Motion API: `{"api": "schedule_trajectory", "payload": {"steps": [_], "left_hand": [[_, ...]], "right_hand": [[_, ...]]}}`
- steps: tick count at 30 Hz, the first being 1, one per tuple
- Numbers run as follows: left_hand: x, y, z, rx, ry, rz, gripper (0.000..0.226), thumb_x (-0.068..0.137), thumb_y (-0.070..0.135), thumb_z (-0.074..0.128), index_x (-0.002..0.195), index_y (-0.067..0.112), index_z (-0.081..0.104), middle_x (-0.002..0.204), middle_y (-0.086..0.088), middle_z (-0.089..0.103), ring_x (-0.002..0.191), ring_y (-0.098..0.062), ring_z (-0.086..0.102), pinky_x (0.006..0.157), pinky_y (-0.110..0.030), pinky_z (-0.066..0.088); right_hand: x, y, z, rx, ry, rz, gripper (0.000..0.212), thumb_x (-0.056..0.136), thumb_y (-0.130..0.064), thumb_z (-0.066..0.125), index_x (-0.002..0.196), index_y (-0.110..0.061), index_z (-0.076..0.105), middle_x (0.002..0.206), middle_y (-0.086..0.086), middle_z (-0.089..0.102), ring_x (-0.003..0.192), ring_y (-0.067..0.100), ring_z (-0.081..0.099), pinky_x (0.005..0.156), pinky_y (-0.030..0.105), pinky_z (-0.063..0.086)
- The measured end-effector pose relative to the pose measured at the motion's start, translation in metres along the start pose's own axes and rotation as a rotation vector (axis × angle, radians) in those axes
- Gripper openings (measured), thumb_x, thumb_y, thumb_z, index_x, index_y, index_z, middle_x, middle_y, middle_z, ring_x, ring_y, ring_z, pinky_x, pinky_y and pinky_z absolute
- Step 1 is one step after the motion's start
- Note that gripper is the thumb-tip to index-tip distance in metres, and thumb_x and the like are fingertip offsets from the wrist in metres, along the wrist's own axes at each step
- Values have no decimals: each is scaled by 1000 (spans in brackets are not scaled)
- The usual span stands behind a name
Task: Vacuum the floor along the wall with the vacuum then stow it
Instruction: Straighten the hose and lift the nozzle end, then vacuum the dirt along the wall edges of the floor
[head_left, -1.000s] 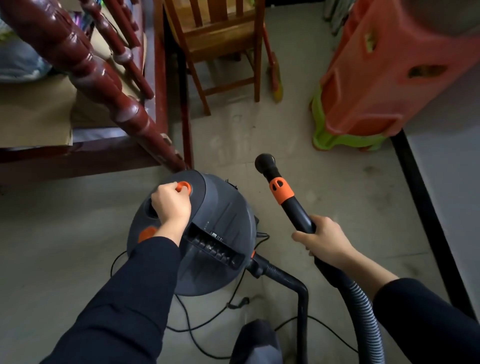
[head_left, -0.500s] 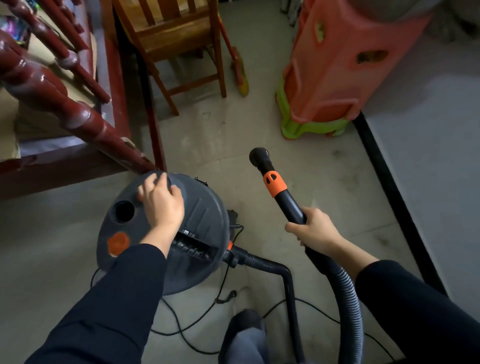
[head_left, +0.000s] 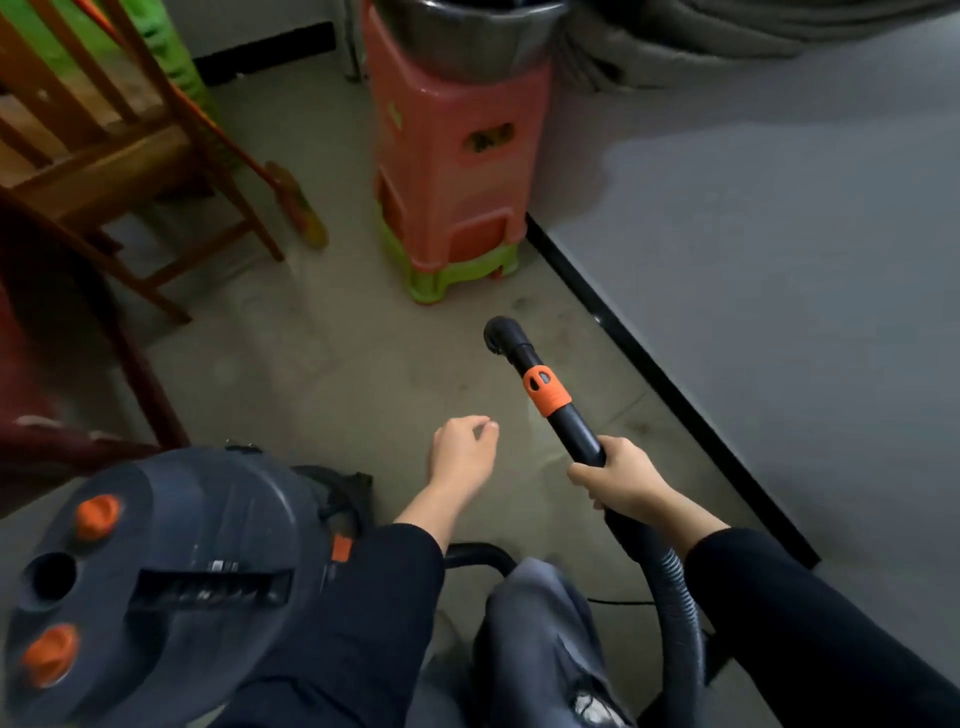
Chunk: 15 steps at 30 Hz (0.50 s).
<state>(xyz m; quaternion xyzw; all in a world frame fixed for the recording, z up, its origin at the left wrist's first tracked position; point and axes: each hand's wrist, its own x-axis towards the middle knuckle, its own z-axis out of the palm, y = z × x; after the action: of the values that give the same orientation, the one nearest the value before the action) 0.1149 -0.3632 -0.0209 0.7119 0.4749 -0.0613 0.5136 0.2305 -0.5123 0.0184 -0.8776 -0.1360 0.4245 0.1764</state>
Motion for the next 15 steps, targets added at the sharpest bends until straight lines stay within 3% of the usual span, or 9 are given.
{"api": "schedule_trajectory", "payload": {"steps": [1,2,4,6,8,12,15], "left_hand": [[2,10,6,-11,-39,-2,31,97,27,49,91,6,71,92,-13,69,98,-37,54,78,-30,42],[5,21,13,-10,-66,2,32,97,28,49,73,14,65,73,-11,60,82,-35,48,68,-30,38],[15,45,25,5,-98,5,30,97,30,49,68,21,47,66,-2,45,71,-22,38,60,-29,29],[32,67,40,-13,-119,-3,41,97,30,50,60,19,38,59,0,37,62,-19,32,55,-33,24],[56,89,59,-77,-151,-56,42,98,31,51,61,17,38,60,-2,34,59,-18,31,53,-33,21],[103,131,97,-365,-207,-269,37,97,42,51,77,12,61,81,-3,62,78,-21,56,71,-30,41],[129,159,121,-498,-240,-366,38,97,47,50,91,13,65,90,-3,69,85,-19,63,78,-31,47]], "right_hand": [[0,6,-9,22,12,11,12,79,-20,62,85,-14,54,72,6,62,55,20,61,50,26,51],[2,11,-19,44,21,23,11,78,-20,61,84,-14,54,72,6,62,55,20,62,49,25,50],[11,19,-37,89,29,35,12,78,-20,61,85,-14,54,73,6,62,54,19,62,48,25,49],[26,23,-55,117,25,37,12,78,-20,61,85,-14,54,73,6,62,53,19,62,48,25,50],[47,26,-73,137,6,42,11,77,-20,61,83,-15,53,71,6,61,54,19,61,49,26,51],[96,31,-110,162,-47,55,11,77,-20,62,84,-18,53,72,5,60,55,18,59,51,25,51],[125,30,-140,152,-107,75,12,80,-21,61,87,-16,53,73,4,60,56,16,58,46,21,47]]}}
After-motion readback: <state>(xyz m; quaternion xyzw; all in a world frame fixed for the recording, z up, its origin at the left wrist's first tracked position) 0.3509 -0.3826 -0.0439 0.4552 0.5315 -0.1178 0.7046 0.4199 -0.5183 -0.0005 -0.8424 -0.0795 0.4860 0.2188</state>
